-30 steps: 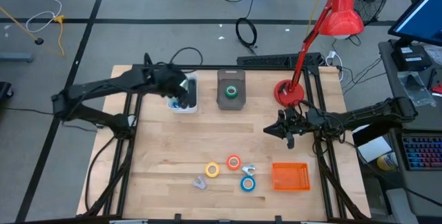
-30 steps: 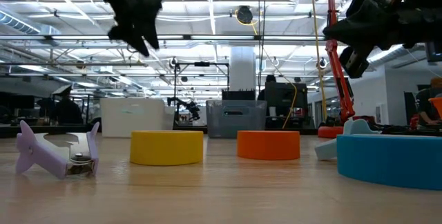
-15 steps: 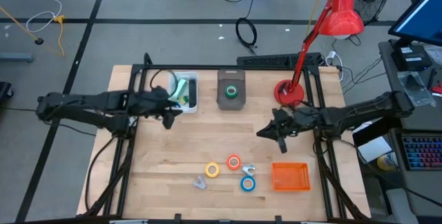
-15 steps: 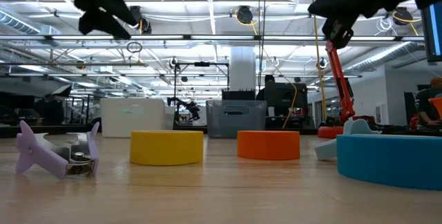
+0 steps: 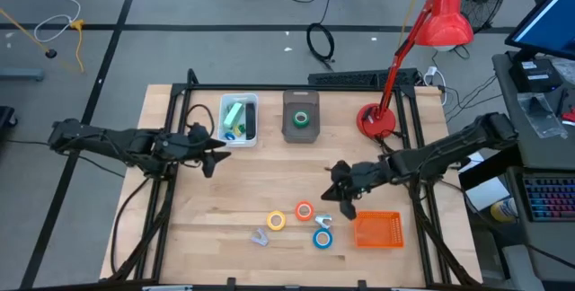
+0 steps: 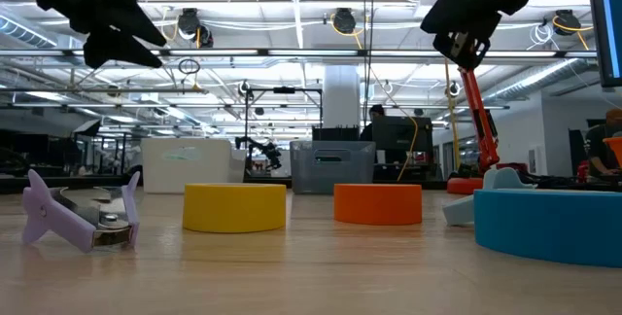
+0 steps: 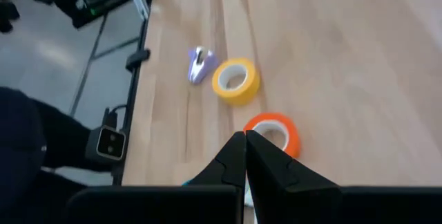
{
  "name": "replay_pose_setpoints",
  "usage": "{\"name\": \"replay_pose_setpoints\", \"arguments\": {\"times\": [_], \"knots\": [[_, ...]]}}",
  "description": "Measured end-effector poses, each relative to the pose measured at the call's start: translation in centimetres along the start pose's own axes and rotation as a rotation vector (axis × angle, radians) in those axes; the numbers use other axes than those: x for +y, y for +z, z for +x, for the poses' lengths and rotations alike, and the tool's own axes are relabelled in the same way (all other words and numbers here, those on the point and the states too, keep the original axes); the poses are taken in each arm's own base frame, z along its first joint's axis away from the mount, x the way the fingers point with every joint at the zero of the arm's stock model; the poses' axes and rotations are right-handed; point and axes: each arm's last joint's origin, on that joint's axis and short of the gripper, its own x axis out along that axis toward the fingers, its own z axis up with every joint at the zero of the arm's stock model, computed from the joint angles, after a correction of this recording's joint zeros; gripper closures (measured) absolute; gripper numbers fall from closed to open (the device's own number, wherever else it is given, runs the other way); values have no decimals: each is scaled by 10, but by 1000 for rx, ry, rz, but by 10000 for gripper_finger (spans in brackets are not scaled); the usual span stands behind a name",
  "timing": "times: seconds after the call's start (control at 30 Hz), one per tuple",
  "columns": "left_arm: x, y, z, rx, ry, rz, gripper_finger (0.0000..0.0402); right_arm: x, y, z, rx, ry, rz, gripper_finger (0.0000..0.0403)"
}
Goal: Pick and place Stapler, Stapler remover, tape
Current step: Put the orange tape into the black bin
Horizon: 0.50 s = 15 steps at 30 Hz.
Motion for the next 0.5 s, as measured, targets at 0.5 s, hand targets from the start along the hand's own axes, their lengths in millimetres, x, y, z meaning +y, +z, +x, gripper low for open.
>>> {"name": "replay_pose_setpoints", "arguments": {"times": [0.5], "knots": [[19, -36, -7, -19, -15, -38, 183, 19, 7, 11, 65, 1, 26, 398]]}}
